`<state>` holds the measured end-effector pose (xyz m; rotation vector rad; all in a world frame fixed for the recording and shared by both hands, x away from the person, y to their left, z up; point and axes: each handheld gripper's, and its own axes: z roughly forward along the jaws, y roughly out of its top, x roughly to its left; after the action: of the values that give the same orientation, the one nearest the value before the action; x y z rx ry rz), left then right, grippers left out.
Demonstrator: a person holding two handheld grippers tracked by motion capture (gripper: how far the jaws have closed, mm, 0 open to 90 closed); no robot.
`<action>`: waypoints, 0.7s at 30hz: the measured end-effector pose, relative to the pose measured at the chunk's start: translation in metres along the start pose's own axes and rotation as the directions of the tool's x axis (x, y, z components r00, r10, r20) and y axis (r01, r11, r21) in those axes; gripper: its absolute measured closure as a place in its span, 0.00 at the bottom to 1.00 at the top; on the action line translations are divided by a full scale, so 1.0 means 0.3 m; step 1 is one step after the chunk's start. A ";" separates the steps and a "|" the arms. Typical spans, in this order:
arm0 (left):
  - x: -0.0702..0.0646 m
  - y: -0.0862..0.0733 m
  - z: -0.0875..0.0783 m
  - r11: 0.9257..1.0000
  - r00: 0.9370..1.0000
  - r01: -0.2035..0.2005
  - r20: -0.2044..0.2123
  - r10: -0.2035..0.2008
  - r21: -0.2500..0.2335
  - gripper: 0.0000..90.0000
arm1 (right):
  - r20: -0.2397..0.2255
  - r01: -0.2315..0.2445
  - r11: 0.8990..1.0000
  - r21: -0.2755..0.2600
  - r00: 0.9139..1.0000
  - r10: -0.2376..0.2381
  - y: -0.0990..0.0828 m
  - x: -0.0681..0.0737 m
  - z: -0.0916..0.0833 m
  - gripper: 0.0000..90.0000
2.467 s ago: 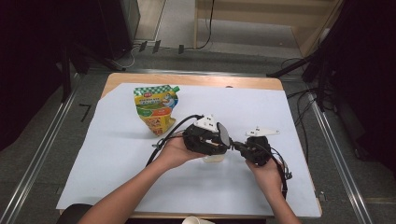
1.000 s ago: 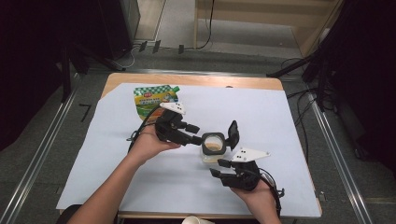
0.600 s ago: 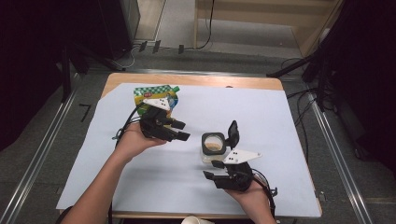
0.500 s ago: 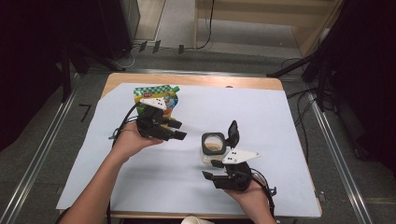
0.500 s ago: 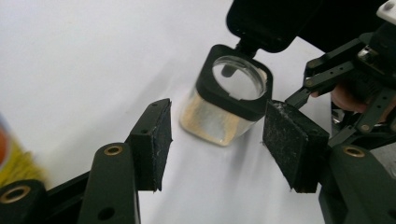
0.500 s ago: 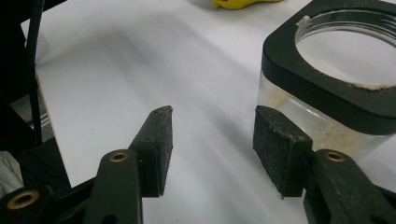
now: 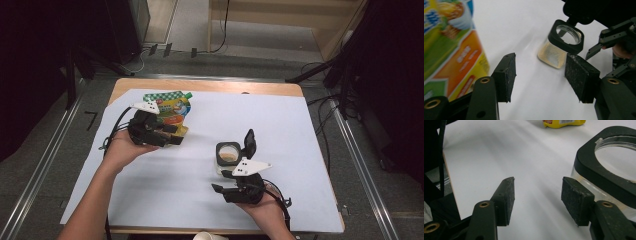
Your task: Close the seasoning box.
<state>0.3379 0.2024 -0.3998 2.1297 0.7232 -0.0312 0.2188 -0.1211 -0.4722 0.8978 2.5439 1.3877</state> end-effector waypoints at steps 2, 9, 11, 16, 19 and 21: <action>0.006 -0.004 -0.009 1.000 1.000 -0.006 -0.020 0.006 0.001 0.48 | 0.002 0.003 1.000 0.006 1.000 -0.003 -0.001 0.001 0.003 0.51; 0.045 -0.029 -0.043 1.000 0.999 0.015 -0.035 -0.015 -0.005 0.48 | -0.001 -0.004 1.000 0.010 1.000 0.004 0.000 -0.002 0.007 0.51; 0.053 -0.036 -0.054 1.000 0.999 0.022 -0.041 -0.022 -0.010 0.48 | -0.003 -0.002 1.000 0.012 1.000 0.002 0.000 -0.001 0.009 0.51; 0.077 -0.055 -0.084 1.000 0.997 0.026 -0.069 -0.027 -0.013 0.48 | -0.008 0.006 1.000 0.018 1.000 -0.006 -0.001 0.004 0.018 0.51; 0.092 -0.064 -0.104 0.999 0.996 0.042 -0.074 -0.044 -0.024 0.49 | -0.009 0.010 1.000 0.021 1.000 -0.010 -0.001 0.006 0.019 0.51; 0.102 -0.071 -0.121 0.998 0.995 0.051 -0.081 -0.053 -0.028 0.49 | -0.009 0.010 1.000 0.022 1.000 -0.010 -0.001 0.005 0.019 0.51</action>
<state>0.3443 0.2541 -0.4010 2.0967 0.8231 0.0371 0.2195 -0.1163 -0.4755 0.8831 2.5711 1.3670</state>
